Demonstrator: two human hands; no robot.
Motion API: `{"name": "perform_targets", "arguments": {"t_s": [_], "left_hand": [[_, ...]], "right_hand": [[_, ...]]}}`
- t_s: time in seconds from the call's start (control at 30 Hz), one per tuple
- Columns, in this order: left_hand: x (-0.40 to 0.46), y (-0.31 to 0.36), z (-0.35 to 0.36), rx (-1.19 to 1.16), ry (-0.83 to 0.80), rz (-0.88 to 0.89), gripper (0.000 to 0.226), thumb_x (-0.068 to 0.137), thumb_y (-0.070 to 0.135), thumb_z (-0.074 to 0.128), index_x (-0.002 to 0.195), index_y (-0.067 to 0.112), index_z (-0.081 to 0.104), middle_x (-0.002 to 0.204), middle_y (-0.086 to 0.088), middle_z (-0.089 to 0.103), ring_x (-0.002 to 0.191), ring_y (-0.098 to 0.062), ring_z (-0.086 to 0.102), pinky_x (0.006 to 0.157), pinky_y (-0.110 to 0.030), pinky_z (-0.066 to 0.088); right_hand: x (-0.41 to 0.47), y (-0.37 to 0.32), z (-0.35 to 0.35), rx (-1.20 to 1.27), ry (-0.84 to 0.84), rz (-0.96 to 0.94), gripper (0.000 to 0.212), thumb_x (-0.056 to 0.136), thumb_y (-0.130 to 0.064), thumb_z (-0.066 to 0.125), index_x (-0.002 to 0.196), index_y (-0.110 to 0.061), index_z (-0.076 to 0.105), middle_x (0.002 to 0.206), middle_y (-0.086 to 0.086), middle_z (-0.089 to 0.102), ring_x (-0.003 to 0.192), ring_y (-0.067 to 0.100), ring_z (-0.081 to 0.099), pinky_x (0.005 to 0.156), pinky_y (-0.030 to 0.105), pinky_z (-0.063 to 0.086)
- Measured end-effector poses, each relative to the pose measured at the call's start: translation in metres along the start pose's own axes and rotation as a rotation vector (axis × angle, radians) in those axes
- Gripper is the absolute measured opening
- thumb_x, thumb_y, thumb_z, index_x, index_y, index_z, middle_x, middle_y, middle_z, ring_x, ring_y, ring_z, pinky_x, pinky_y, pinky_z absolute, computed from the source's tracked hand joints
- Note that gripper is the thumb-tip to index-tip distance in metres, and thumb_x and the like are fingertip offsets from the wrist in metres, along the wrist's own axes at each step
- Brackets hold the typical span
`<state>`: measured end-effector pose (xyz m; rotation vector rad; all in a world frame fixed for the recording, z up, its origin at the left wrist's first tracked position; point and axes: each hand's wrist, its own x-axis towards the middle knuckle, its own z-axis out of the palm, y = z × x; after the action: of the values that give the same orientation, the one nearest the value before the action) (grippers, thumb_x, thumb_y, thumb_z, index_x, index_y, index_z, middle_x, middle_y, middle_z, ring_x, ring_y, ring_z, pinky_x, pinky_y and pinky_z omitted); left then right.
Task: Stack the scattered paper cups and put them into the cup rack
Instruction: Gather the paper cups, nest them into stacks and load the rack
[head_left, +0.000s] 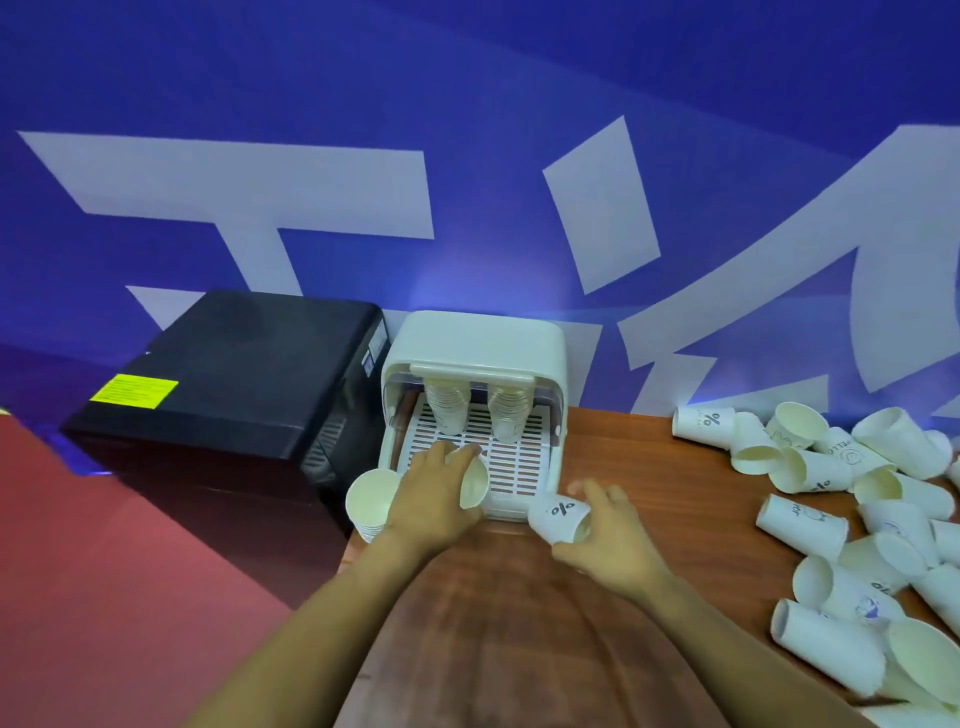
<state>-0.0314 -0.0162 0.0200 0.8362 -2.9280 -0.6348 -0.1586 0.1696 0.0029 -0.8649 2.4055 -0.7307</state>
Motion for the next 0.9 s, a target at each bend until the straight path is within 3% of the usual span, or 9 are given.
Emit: {"name": "perform_targets", "arguments": {"t_s": [0.17, 0.27, 0.37, 0.57, 0.9], "left_hand": [[0.017, -0.026, -0.023, 0.098, 0.077, 0.032, 0.069, 0.083, 0.046, 0.061, 0.143, 0.029, 0.031, 0.140, 0.000, 0.036, 0.125, -0.026, 0.037, 0.100, -0.034, 0.037], [0.029, -0.039, -0.030, 0.135, 0.092, 0.018, 0.068, 0.085, 0.051, 0.055, 0.143, 0.028, 0.030, 0.140, 0.000, 0.037, 0.123, -0.026, 0.039, 0.099, -0.037, 0.041], [0.044, -0.050, -0.035, 0.161, 0.075, -0.011, 0.067, 0.086, 0.051, 0.054, 0.143, 0.026, 0.028, 0.140, 0.000, 0.036, 0.124, -0.026, 0.039, 0.098, -0.039, 0.042], [0.071, -0.065, -0.026, 0.220, -0.004, -0.006, 0.071, 0.085, 0.052, 0.057, 0.142, 0.025, 0.025, 0.140, -0.001, 0.036, 0.125, -0.028, 0.039, 0.098, -0.040, 0.039], [0.105, -0.086, -0.002, 0.281, -0.225, -0.035, 0.075, 0.079, 0.048, 0.067, 0.138, 0.025, 0.029, 0.138, -0.006, 0.040, 0.128, -0.030, 0.040, 0.101, -0.044, 0.038]], "right_hand": [[0.031, -0.051, 0.011, -0.041, 0.095, -0.062, 0.070, 0.066, -0.039, 0.071, 0.129, -0.028, 0.043, 0.117, -0.002, 0.042, 0.113, 0.022, 0.044, 0.092, 0.032, 0.042], [0.049, -0.073, 0.020, -0.071, 0.112, -0.077, 0.071, 0.067, -0.034, 0.071, 0.131, -0.025, 0.041, 0.126, 0.000, 0.039, 0.118, 0.024, 0.040, 0.097, 0.030, 0.038], [0.066, -0.087, 0.031, -0.106, 0.140, -0.105, 0.073, 0.063, -0.027, 0.073, 0.130, -0.023, 0.042, 0.121, 0.001, 0.035, 0.116, 0.023, 0.040, 0.098, 0.027, 0.037], [0.093, -0.099, 0.055, -0.178, 0.081, -0.063, 0.066, 0.067, -0.030, 0.069, 0.128, -0.026, 0.042, 0.127, -0.002, 0.034, 0.119, 0.021, 0.038, 0.089, 0.033, 0.045], [0.124, -0.096, 0.078, -0.307, 0.033, -0.044, 0.071, 0.078, -0.045, 0.063, 0.139, -0.026, 0.033, 0.138, -0.004, 0.039, 0.128, 0.020, 0.035, 0.102, 0.031, 0.036]]}}
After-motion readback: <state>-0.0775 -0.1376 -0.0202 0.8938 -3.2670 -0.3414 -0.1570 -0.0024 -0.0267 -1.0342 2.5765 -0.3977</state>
